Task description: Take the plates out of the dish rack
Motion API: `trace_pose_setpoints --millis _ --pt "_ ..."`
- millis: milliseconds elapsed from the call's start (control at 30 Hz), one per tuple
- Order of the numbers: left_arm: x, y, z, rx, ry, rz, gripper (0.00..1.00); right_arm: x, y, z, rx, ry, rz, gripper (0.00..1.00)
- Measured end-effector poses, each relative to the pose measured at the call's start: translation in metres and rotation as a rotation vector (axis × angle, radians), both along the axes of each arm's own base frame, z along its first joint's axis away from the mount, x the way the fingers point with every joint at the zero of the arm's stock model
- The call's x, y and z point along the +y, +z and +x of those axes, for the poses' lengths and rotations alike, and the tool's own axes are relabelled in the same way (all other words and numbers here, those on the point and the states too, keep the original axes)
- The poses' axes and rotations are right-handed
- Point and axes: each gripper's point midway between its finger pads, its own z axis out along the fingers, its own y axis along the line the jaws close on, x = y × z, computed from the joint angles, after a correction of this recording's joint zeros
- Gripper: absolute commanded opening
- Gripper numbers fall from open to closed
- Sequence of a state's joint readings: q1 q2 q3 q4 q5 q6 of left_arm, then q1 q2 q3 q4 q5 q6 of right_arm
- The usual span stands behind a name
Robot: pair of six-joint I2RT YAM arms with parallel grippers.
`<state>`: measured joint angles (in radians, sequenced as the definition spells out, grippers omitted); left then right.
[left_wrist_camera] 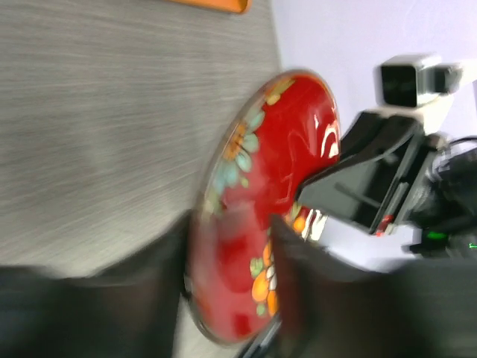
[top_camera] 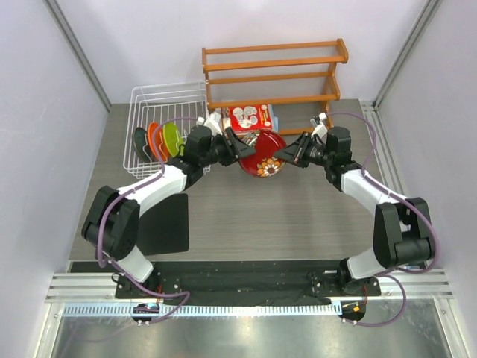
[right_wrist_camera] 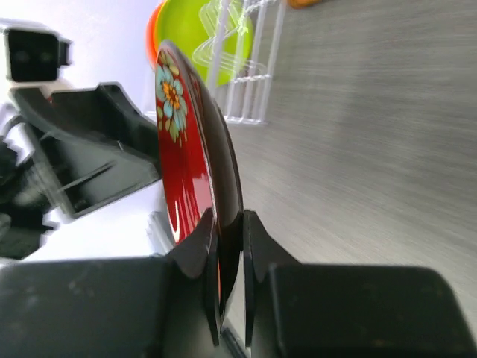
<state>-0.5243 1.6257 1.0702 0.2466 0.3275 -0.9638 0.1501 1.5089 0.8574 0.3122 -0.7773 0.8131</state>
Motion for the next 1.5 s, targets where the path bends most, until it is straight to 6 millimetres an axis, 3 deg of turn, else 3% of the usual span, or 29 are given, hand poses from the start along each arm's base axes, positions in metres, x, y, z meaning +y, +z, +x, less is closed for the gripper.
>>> trace_pose_setpoints --millis 100,200,267,300,400,733,867,900,933,1133,1167,1200,1233,1400,1500 --pt "-0.002 -0.003 -0.002 -0.02 -0.001 0.047 0.78 -0.009 -0.003 0.0 -0.03 -0.067 -0.104 0.01" --pt "0.006 -0.002 0.001 -0.059 0.032 0.129 0.85 -0.033 -0.012 0.001 -0.005 -0.157 -0.202 0.01" --pt "0.019 0.0 0.006 -0.086 0.083 0.207 0.88 -0.054 -0.021 0.001 0.023 -0.225 -0.264 0.01" --pt "0.028 0.002 0.008 -0.1 0.116 0.246 0.95 -0.064 -0.026 0.001 0.038 -0.251 -0.295 0.01" --pt "0.058 0.011 0.013 -0.143 0.221 0.362 0.96 -0.087 -0.045 0.0 0.095 -0.316 -0.379 0.01" --pt "0.168 0.049 0.011 -0.247 0.617 0.68 0.99 -0.098 -0.119 -0.023 0.299 -0.279 -0.487 0.01" --pt "0.197 0.043 0.012 -0.218 0.7 0.762 0.99 -0.095 -0.127 -0.027 0.313 -0.281 -0.461 0.02" --pt "0.204 0.039 0.013 -0.201 0.717 0.789 0.99 -0.095 -0.128 -0.027 0.31 -0.28 -0.456 0.14" --pt "0.21 0.034 0.013 -0.186 0.73 0.812 0.99 -0.094 -0.128 -0.027 0.31 -0.279 -0.453 0.19" --pt "0.238 0.007 0.019 -0.104 0.77 0.909 1.0 -0.097 -0.133 -0.026 0.323 -0.288 -0.466 0.31" --pt "0.242 0.004 0.021 -0.092 0.773 0.914 0.99 -0.097 -0.134 -0.027 0.328 -0.289 -0.469 0.37" --pt "0.246 0.002 0.022 -0.083 0.778 0.919 0.99 -0.099 -0.136 -0.028 0.336 -0.295 -0.479 0.51" --pt "0.25 0.0 0.025 -0.072 0.785 0.923 0.99 -0.1 -0.138 -0.029 0.346 -0.299 -0.488 0.54" --pt "0.266 -0.007 0.039 -0.034 0.814 0.945 0.96 -0.115 -0.145 -0.034 0.378 -0.332 -0.572 0.66" --pt "0.271 -0.013 0.049 -0.014 0.823 0.955 0.93 -0.123 -0.144 -0.035 0.381 -0.352 -0.618 0.67"
